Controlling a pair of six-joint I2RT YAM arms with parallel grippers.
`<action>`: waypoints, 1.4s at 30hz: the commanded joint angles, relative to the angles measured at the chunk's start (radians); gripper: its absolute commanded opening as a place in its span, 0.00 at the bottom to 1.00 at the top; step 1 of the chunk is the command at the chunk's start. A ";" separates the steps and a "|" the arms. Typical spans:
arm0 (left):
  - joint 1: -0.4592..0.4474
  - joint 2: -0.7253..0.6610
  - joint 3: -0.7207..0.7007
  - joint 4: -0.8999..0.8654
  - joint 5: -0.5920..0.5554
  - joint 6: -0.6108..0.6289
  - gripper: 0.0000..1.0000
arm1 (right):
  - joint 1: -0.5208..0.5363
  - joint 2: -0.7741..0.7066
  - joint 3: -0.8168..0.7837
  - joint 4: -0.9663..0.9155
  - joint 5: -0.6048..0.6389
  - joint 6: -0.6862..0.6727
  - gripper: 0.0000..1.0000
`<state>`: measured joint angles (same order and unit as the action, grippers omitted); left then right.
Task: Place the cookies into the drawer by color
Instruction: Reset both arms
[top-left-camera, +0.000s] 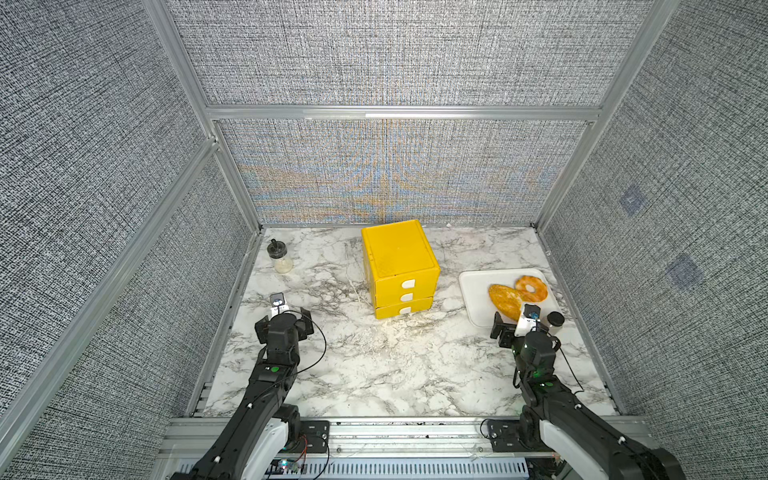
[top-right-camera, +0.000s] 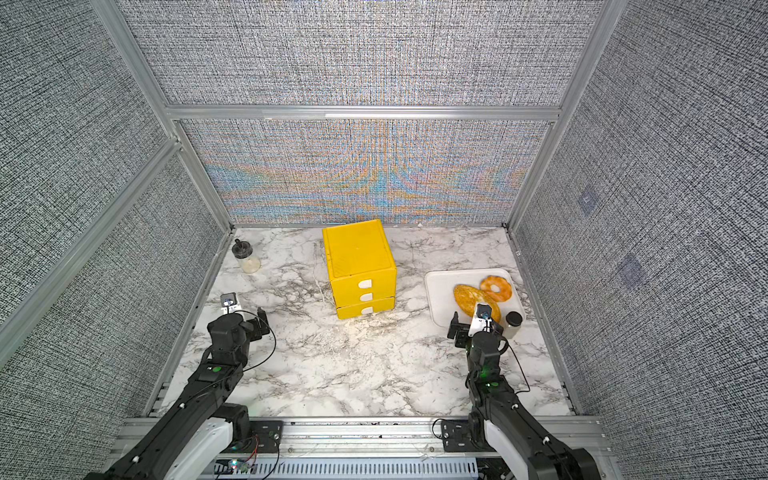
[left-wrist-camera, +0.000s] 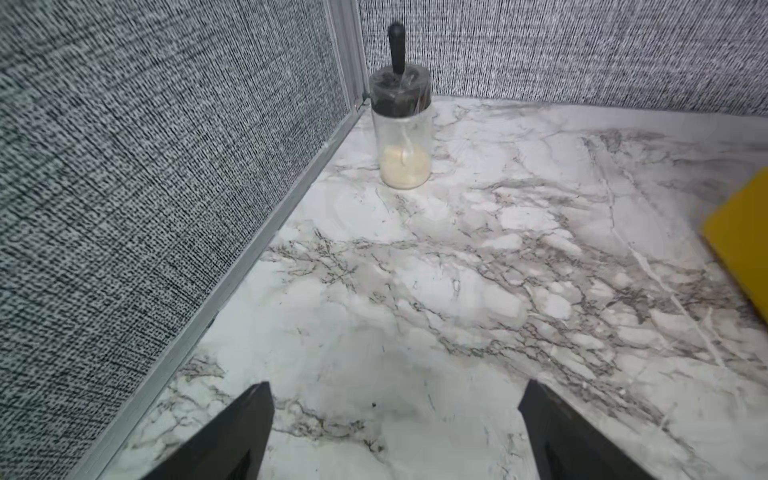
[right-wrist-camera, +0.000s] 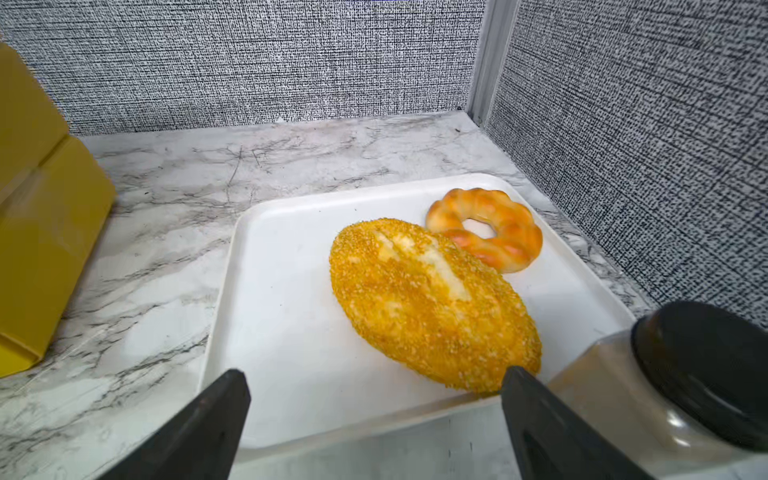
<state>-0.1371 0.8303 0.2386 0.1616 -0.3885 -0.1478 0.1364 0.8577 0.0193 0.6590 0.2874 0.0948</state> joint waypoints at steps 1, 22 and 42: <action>0.052 0.117 0.010 0.231 0.075 0.012 0.99 | -0.011 0.072 0.018 0.188 0.025 -0.009 0.99; 0.091 0.652 0.130 0.686 0.256 0.112 0.99 | -0.049 0.398 0.076 0.552 -0.096 -0.100 0.99; 0.092 0.673 0.182 0.606 0.314 0.139 0.99 | -0.093 0.658 0.206 0.572 -0.202 -0.130 0.99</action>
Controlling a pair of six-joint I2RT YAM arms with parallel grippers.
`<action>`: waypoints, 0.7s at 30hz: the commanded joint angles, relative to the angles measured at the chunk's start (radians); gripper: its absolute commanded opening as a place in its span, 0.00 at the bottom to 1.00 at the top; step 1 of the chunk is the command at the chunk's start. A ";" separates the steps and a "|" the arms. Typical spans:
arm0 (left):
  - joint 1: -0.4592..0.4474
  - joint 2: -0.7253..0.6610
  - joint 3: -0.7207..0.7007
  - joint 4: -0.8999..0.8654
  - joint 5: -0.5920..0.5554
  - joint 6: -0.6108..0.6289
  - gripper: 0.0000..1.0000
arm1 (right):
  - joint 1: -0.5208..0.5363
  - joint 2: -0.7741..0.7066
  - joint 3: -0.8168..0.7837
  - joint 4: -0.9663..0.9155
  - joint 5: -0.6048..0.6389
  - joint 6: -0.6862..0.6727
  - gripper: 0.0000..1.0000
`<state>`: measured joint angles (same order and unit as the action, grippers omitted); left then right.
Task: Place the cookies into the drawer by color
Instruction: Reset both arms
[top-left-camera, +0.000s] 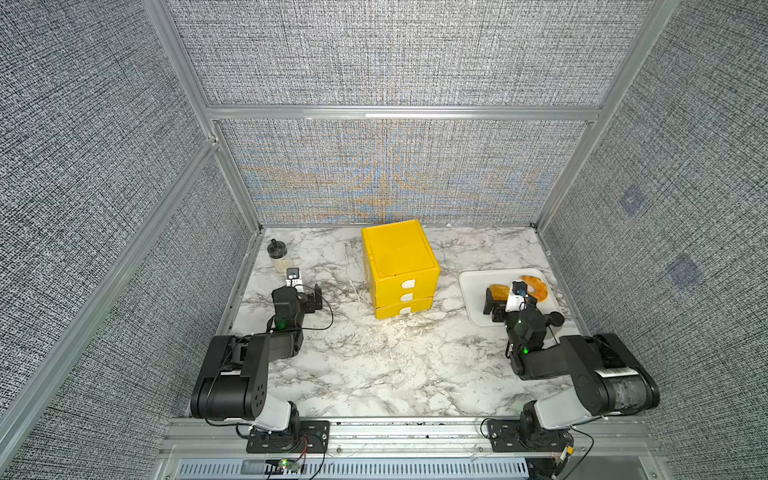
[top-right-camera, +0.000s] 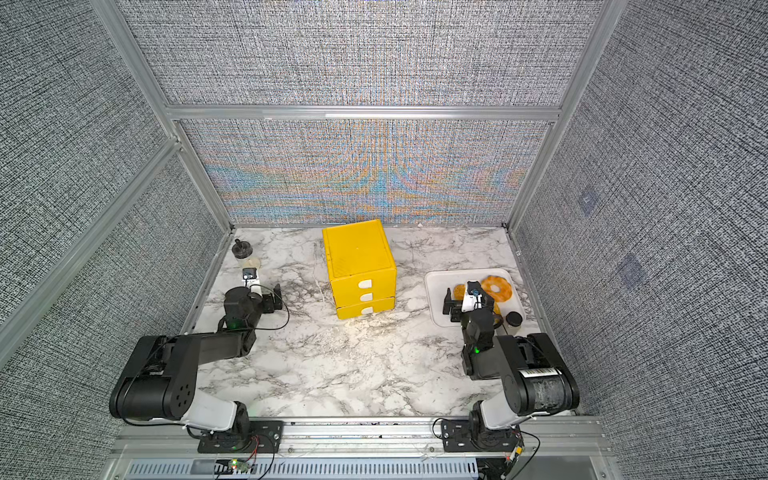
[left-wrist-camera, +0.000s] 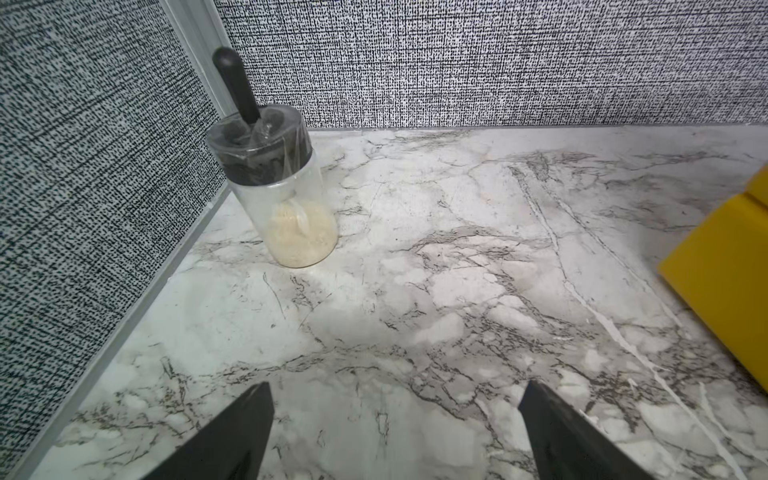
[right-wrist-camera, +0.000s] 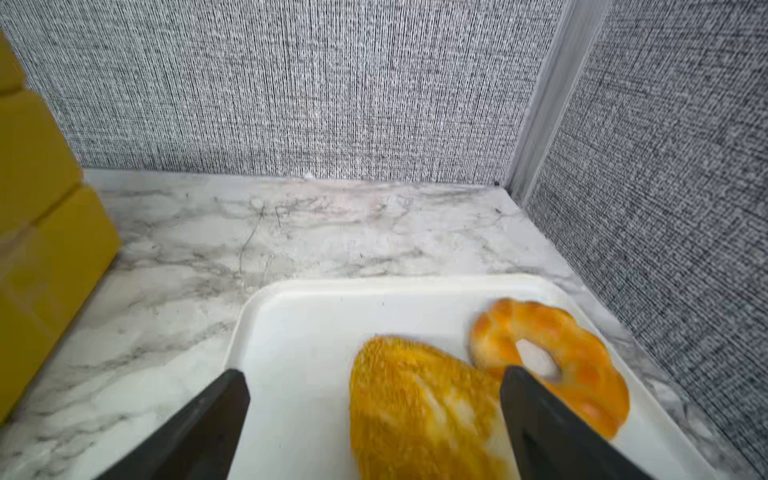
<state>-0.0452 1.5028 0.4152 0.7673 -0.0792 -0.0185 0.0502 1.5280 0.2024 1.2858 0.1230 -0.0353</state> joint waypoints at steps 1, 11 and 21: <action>-0.001 0.003 0.007 0.001 0.005 0.009 0.99 | -0.013 -0.005 0.020 -0.034 -0.050 0.004 0.99; -0.002 0.003 0.008 -0.005 0.007 0.014 0.99 | -0.021 -0.014 0.026 -0.055 -0.060 0.008 0.99; -0.007 0.008 0.014 -0.007 0.009 0.019 0.99 | -0.021 -0.011 0.028 -0.053 -0.063 0.008 0.99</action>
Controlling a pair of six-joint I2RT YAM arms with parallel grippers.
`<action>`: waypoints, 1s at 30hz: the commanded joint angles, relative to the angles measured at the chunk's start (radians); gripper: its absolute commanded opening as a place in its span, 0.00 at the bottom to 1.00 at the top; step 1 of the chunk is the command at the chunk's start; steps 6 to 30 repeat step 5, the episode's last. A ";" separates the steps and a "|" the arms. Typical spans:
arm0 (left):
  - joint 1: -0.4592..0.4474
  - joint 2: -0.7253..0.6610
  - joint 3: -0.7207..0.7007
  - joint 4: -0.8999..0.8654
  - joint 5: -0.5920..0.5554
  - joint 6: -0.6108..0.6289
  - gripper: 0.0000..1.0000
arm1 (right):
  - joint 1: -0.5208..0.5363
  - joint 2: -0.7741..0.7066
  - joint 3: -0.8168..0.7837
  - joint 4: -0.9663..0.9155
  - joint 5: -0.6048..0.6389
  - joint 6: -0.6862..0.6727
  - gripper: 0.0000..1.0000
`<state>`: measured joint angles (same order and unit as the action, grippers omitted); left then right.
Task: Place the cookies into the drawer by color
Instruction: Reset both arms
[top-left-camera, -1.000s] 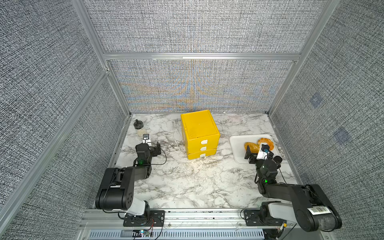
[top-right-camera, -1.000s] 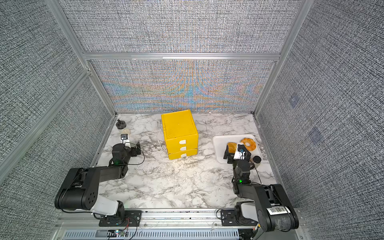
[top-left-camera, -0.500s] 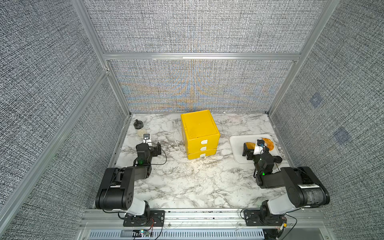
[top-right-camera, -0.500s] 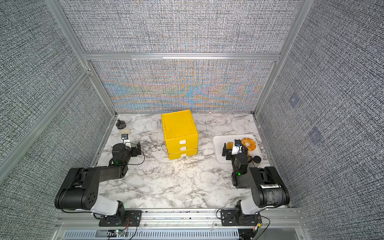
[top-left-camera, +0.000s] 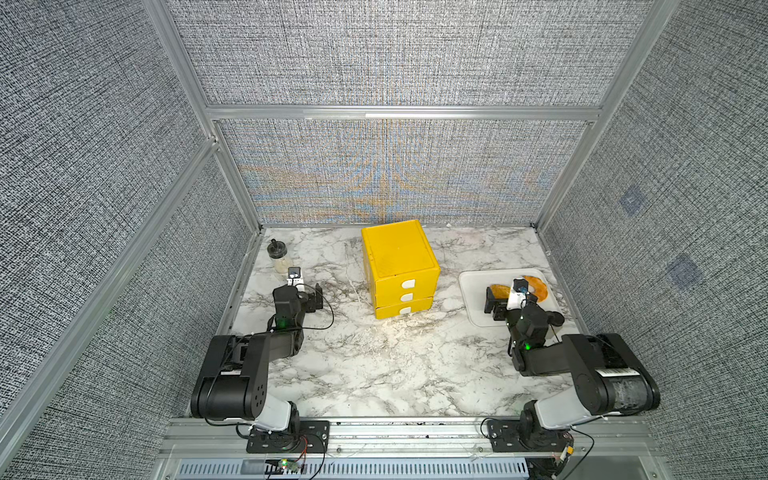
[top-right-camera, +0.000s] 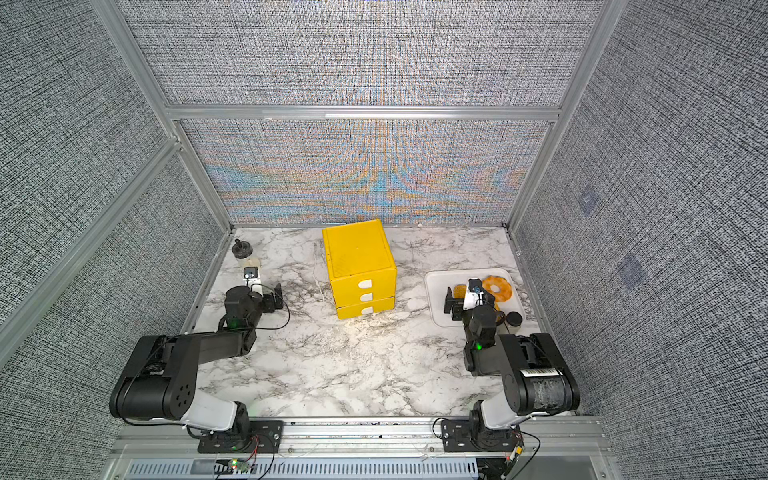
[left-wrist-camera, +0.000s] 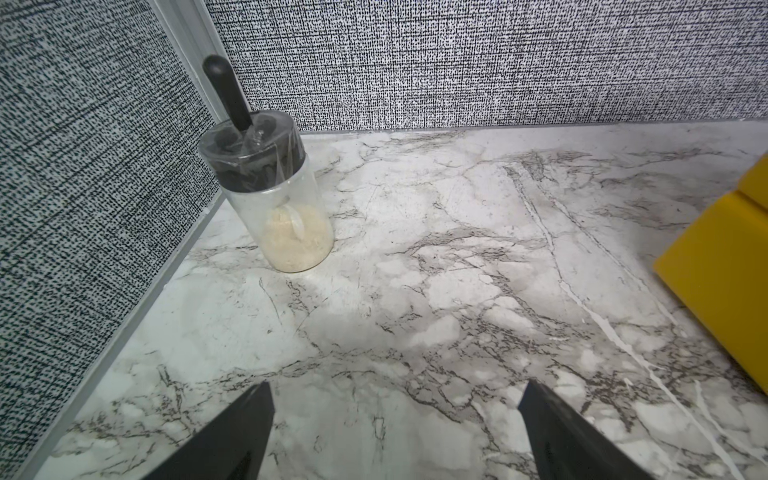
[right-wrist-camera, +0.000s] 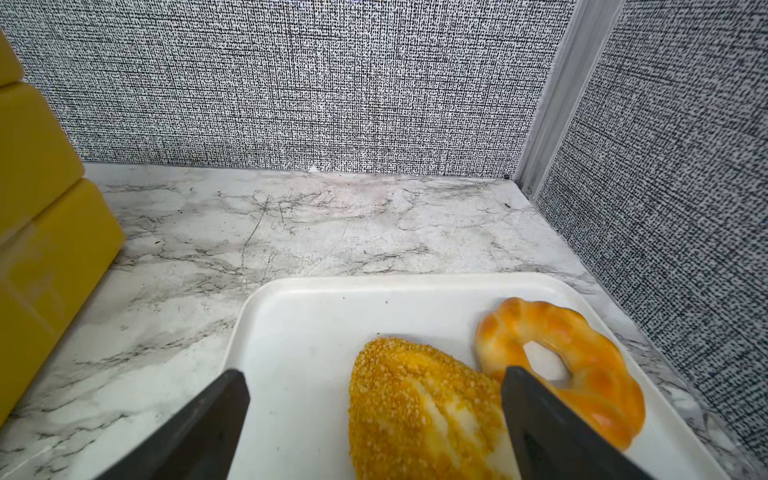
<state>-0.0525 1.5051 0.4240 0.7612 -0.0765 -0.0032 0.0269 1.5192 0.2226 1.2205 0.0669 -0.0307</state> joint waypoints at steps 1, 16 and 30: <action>-0.001 0.006 0.004 -0.002 0.006 0.003 0.99 | 0.001 -0.002 0.007 0.012 -0.007 0.003 0.99; -0.001 0.001 0.005 -0.008 0.005 0.003 0.99 | 0.002 -0.002 0.006 0.012 -0.007 0.004 0.99; -0.001 0.001 0.005 -0.008 0.005 0.003 0.99 | 0.002 -0.002 0.006 0.012 -0.007 0.004 0.99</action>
